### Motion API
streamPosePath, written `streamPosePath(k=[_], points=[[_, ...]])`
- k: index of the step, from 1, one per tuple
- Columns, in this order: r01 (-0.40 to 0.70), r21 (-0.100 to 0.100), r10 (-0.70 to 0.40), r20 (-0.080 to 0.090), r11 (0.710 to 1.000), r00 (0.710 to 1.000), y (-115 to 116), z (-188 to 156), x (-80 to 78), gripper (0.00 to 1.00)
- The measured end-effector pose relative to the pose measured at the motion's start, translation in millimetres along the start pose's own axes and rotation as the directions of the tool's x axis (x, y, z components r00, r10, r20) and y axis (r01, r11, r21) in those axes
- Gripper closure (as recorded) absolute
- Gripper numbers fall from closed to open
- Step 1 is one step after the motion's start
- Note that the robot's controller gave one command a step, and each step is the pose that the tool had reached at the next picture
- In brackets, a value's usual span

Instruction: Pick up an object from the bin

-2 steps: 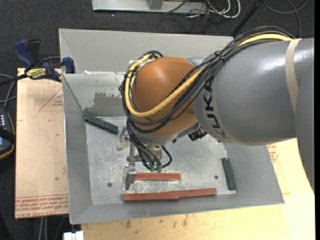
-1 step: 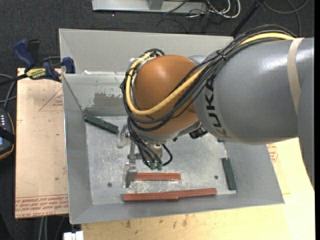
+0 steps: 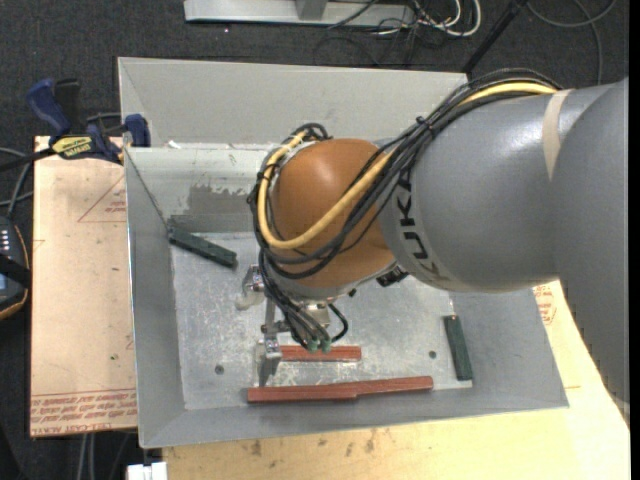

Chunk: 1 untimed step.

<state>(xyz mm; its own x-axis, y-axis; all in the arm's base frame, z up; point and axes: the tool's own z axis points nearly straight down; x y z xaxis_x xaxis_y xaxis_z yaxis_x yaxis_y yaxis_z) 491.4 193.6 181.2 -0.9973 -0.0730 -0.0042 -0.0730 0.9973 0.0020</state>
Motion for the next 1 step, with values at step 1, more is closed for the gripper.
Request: streamPosePath(k=[1], points=[[0.145, 0.0, -0.145, -0.004, 0.989, 0.989, -39.4, 45.8, -12.9, 0.0]])
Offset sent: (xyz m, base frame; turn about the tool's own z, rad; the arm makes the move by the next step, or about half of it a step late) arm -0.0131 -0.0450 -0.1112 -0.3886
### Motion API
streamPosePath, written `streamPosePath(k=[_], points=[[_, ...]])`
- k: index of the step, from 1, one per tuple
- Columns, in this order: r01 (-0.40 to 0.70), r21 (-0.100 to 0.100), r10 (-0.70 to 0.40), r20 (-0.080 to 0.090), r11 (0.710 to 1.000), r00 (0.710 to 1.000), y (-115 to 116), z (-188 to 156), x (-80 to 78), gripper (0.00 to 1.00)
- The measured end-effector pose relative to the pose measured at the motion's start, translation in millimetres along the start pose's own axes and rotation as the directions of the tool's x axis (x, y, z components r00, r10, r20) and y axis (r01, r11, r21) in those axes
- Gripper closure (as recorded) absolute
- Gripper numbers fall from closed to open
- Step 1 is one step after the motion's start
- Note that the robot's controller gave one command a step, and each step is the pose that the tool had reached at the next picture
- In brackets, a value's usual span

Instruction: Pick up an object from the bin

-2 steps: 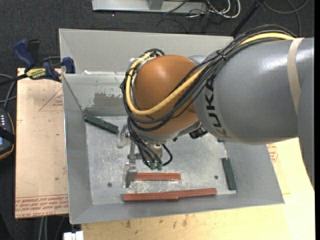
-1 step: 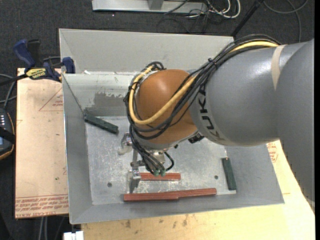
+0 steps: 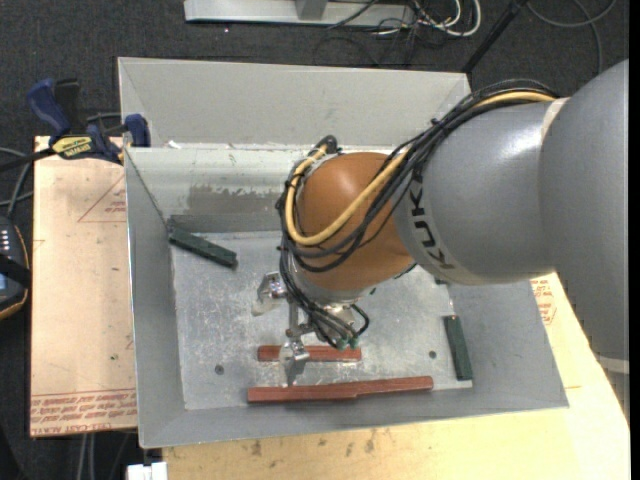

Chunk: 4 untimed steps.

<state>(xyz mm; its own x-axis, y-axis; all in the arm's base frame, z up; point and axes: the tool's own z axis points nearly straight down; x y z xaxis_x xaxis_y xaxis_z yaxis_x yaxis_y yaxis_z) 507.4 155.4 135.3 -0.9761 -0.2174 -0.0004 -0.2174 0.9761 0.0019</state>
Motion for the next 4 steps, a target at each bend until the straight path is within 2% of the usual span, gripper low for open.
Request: streamPosePath(k=[1, 2, 3, 4], points=[[0.128, 0.002, -0.128, -0.006, 0.992, 0.992, -8, 38, 14.5, 0.0], [0.291, -0.002, -0.29, 0.017, 0.957, 0.957, -71, 55, -74.8, 1.0], [0.29, -0.003, -0.29, 0.017, 0.957, 0.957, -71, 55, -74.8, 1.0], [0.287, 0.001, -0.287, 0.002, 0.958, 0.958, -85, -68, -57.0, 1.0]])
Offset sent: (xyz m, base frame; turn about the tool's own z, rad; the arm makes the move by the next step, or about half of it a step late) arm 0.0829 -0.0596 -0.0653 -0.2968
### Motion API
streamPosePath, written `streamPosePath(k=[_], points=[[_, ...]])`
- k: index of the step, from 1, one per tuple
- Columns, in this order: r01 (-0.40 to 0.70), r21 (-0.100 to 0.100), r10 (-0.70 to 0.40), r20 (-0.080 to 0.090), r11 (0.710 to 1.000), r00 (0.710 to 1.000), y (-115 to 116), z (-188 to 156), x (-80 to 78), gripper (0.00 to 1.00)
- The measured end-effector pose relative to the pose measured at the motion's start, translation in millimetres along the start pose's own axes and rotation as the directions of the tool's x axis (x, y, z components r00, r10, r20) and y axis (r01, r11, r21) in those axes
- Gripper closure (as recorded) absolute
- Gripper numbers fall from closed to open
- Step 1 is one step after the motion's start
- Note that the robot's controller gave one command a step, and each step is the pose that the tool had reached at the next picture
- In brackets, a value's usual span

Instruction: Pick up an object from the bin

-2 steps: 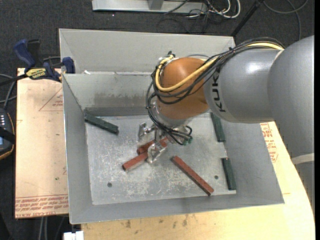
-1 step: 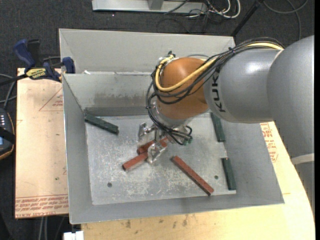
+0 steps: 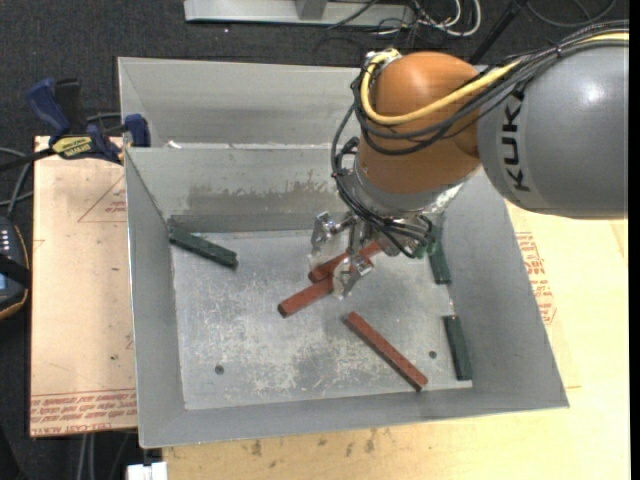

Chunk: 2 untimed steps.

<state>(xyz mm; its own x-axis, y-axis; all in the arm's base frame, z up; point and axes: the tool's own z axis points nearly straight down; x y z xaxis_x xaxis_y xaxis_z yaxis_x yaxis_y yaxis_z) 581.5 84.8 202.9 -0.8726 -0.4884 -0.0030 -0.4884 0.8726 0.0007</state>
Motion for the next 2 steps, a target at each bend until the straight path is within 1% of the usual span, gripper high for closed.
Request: streamPosePath(k=[1, 2], points=[[0.0, 0.0, 0.0, 0.0, 1.0, 1.0, 0, 0, 0.1, 1.0], [0.219, 0.0, -0.219, 0.001, 0.976, 0.976, -2, -59, 20.3, 1.0]])
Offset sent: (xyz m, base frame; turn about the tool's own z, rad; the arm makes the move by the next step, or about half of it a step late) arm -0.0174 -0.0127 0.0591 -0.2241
